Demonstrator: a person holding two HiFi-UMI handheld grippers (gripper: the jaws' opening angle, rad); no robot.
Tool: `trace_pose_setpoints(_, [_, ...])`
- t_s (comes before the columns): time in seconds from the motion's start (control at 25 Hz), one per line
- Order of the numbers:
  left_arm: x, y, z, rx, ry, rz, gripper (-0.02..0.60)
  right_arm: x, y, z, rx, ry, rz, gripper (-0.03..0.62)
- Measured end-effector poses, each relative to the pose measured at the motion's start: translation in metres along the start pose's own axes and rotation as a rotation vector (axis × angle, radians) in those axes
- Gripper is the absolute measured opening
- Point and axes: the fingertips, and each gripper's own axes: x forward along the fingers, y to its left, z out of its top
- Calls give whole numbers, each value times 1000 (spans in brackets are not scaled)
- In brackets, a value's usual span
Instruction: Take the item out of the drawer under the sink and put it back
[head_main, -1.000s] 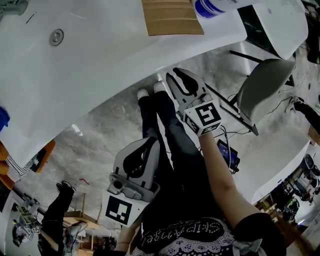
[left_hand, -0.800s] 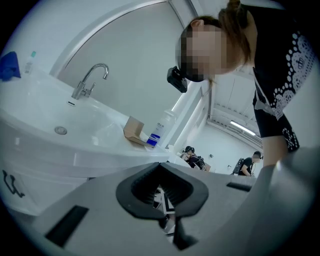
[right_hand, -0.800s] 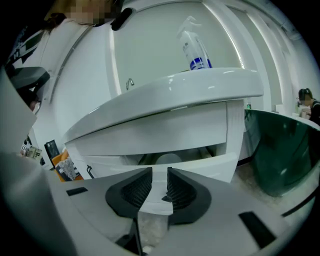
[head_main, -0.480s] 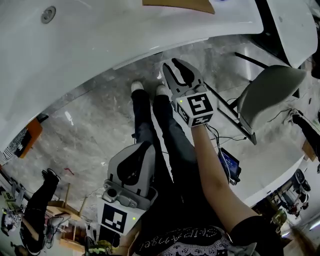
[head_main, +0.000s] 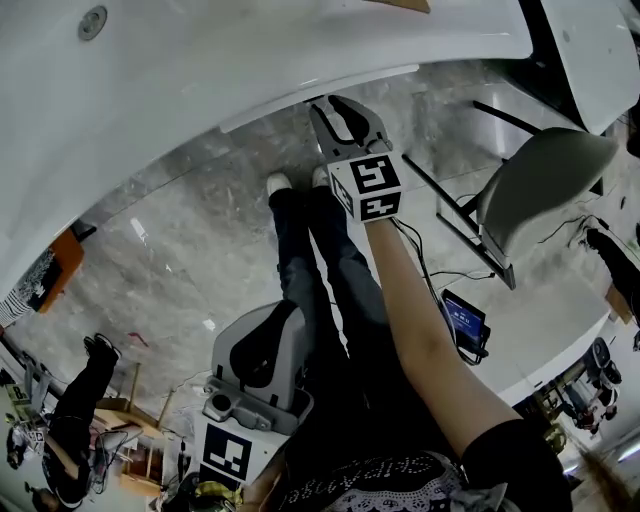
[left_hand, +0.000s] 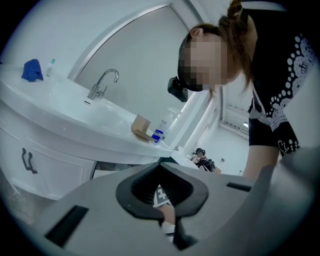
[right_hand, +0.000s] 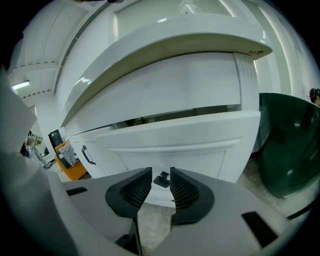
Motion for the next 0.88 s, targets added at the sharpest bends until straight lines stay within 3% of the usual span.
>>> trace_pose_setpoints(0.4, [11,10,-1,-32,10,-20,5,24,-11,-12,38,41,-14,146])
trace_pose_setpoints(0.88, [7,17,0,-54,8,-21,5,34,-13,-18,49,77,25,150])
